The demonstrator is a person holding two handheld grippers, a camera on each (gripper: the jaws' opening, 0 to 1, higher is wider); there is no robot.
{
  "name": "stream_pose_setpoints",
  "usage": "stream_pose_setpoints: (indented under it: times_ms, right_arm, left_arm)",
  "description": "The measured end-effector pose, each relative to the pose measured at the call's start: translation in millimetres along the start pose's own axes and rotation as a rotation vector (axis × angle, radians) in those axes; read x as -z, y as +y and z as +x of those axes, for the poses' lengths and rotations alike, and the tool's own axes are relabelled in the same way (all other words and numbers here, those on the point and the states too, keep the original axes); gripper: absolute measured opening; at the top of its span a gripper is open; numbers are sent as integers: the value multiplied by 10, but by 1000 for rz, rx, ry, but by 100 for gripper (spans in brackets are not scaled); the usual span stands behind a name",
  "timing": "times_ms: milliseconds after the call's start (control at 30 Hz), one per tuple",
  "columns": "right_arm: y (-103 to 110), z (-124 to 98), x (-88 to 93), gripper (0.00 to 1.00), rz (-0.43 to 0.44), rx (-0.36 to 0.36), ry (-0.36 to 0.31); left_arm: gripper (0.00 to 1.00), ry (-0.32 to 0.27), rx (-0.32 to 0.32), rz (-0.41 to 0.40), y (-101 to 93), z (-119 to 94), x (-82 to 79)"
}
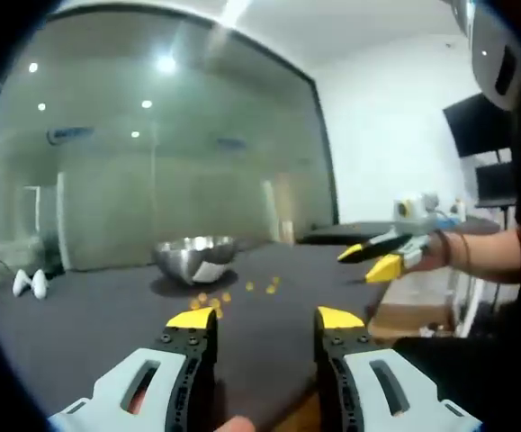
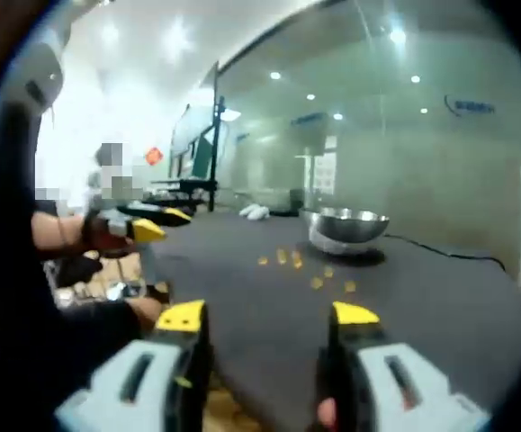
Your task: Pick up the QQ candy scattered on the table and place it into the stainless steel bowl on the table
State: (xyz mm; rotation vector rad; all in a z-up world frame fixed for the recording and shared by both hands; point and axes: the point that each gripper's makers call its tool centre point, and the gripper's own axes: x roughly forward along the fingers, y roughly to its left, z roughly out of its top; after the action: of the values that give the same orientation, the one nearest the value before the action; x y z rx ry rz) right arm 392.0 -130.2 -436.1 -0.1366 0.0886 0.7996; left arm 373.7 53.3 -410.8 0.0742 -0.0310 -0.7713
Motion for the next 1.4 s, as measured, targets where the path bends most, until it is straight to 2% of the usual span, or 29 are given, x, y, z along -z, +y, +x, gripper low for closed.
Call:
stream_pose_setpoints:
  times_ms: [300, 667, 933, 1133, 1400]
  right_arm:
    - [-50, -11, -35, 52, -2, 14, -7]
    - [22, 0, 27, 51, -16, -3, 17]
    - [-15, -34, -25, 51, -10, 16, -3]
    - [-92, -87, 18, 51, -26, 33, 15]
    - [-179, -69, -73, 49, -28, 54, 0]
  left_arm:
    - [44, 4, 4, 20, 4, 1, -27]
    - [43, 16, 5, 23, 3, 9, 22]
    - [43, 11, 26, 36, -32, 34, 4]
    - [43, 9, 23, 44, -34, 22, 8]
    - [41, 8, 22, 40, -44, -8, 10]
